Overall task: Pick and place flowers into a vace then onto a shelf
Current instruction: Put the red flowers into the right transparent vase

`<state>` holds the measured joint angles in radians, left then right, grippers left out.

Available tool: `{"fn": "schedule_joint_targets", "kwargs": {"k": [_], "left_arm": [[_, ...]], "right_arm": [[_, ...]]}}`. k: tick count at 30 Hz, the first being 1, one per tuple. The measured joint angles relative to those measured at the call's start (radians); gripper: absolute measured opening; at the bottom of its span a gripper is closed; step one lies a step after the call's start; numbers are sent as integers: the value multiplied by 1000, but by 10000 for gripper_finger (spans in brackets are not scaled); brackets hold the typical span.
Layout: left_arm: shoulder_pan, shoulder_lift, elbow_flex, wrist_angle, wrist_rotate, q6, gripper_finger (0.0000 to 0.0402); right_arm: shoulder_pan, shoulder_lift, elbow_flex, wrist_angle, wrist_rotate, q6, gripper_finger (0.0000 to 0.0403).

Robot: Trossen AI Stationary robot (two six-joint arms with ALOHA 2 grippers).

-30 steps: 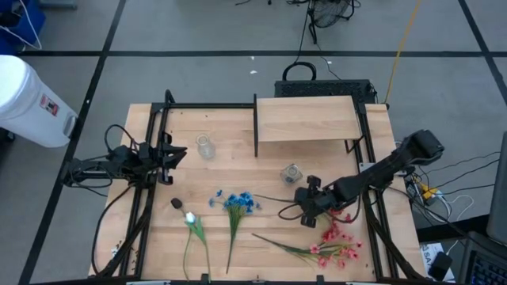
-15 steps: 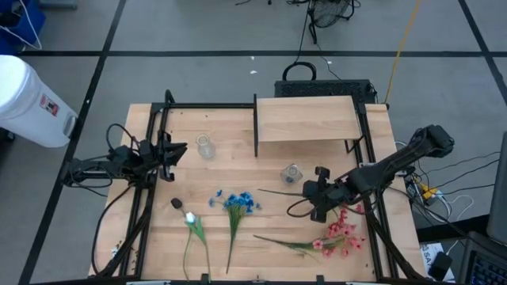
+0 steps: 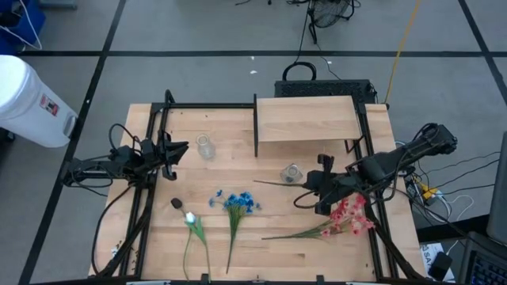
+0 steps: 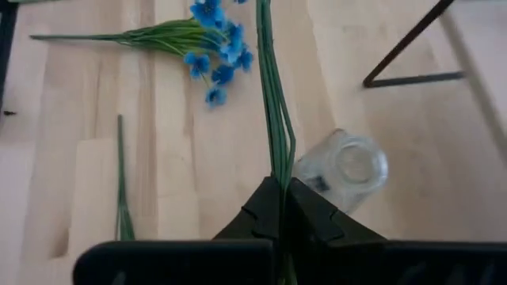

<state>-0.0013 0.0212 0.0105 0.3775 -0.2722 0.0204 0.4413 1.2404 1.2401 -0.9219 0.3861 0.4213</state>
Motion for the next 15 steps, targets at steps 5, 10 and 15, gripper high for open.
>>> {"fn": "schedule_joint_targets", "kwargs": {"k": [5, 10, 15], "left_arm": [[0, 0, 0, 0, -13, 0, 65], [0, 0, 0, -7, -39, 1, 65], [0, 0, 0, -13, -45, 1, 65]], "right_arm": [[-25, -1, 120, -96, 58, -59, 0], [-34, -2, 208, -131, 104, -79, 0], [-11, 24, 196, -137, 1, 26, 0]]}}
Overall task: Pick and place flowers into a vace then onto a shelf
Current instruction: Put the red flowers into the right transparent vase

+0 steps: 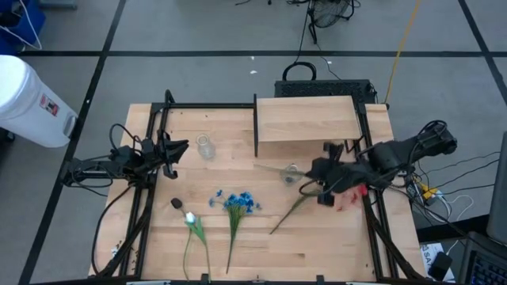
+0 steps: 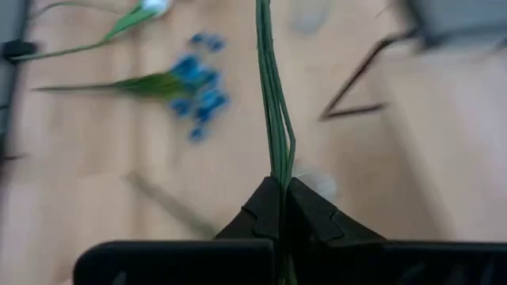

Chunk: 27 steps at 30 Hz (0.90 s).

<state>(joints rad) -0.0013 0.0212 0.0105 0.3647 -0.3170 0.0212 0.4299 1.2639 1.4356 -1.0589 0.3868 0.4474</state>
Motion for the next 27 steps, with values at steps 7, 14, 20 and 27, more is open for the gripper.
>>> {"fn": "schedule_joint_targets", "kwargs": {"k": [7, 14, 20, 27], "left_arm": [[0, 0, 0, -7, 0, 0, 65], [0, 0, 0, -4, -8, 1, 65], [0, 0, 0, -8, -55, 8, 65], [0, 0, 0, -32, -60, 8, 65]], "right_arm": [[127, 152, -70, -29, -77, 82, 0], [118, 225, -63, -359, 42, 81, 0], [126, 222, -54, -517, 292, -35, 0], [127, 223, -54, -513, 315, -170, 0]]}}
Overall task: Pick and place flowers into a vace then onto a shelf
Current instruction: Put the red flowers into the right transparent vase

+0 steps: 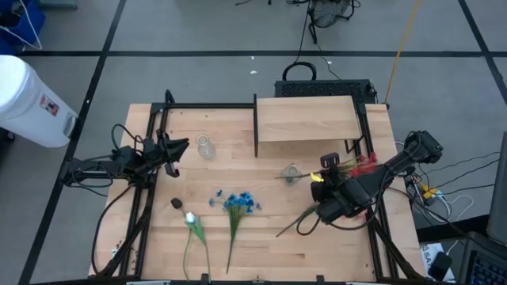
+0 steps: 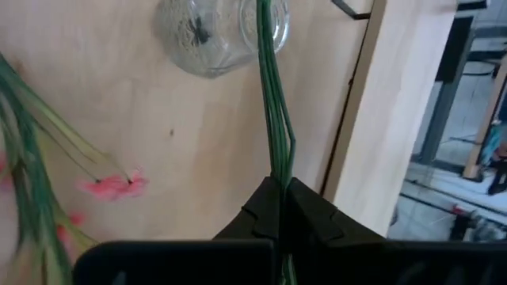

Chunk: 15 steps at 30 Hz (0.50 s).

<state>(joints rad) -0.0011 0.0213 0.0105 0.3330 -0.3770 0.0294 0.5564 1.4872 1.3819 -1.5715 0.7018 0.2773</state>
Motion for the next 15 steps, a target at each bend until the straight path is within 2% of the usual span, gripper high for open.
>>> {"fn": "schedule_joint_targets", "kwargs": {"k": [7, 12, 15], "left_arm": [[0, 0, 0, -4, 0, -7, 65], [0, 0, 0, -5, 0, -8, 65], [0, 0, 0, -9, 0, -9, 65]], "right_arm": [[4, 0, 0, 1, 43, -131, 0], [-3, 0, 0, 0, 148, -293, 0], [-20, 0, 1, 1, 163, -350, 0]]}}
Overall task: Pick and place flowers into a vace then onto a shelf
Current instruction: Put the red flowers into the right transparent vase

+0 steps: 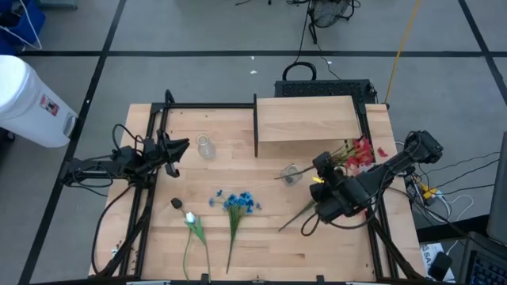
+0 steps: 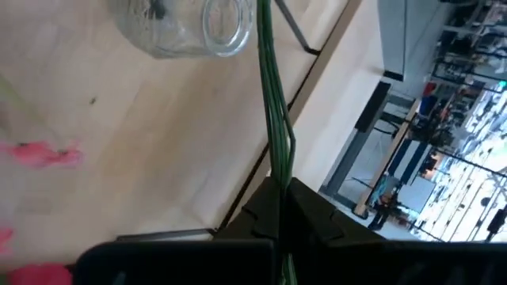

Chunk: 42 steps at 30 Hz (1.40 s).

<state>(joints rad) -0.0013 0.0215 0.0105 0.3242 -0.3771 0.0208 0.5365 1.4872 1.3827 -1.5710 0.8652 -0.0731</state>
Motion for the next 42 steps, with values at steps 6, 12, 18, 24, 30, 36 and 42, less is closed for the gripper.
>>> {"fn": "schedule_joint_targets", "kwargs": {"k": [6, 12, 18, 24, 30, 36, 42], "left_arm": [[0, 0, 0, -15, 0, -2, 65], [0, 0, 0, -40, 0, -10, 65], [0, 0, 0, -63, 0, -25, 65], [0, 0, 0, -66, 0, -39, 65], [0, 0, 0, -67, 0, -47, 65], [0, 0, 0, -68, 8, -53, 65], [0, 0, 0, -76, 9, -60, 65]], "right_arm": [[-36, -2, 0, 0, 26, -68, 0], [-59, -6, 0, 0, 24, -71, 0], [-59, -7, 1, 2, -40, -16, 0], [-52, -8, 1, 0, -60, 12, 0], [-53, -60, 1, -4, -57, 56, 0], [-51, -134, 1, -2, -79, 100, 0], [-76, -138, 1, -1, -168, 111, 0]]}}
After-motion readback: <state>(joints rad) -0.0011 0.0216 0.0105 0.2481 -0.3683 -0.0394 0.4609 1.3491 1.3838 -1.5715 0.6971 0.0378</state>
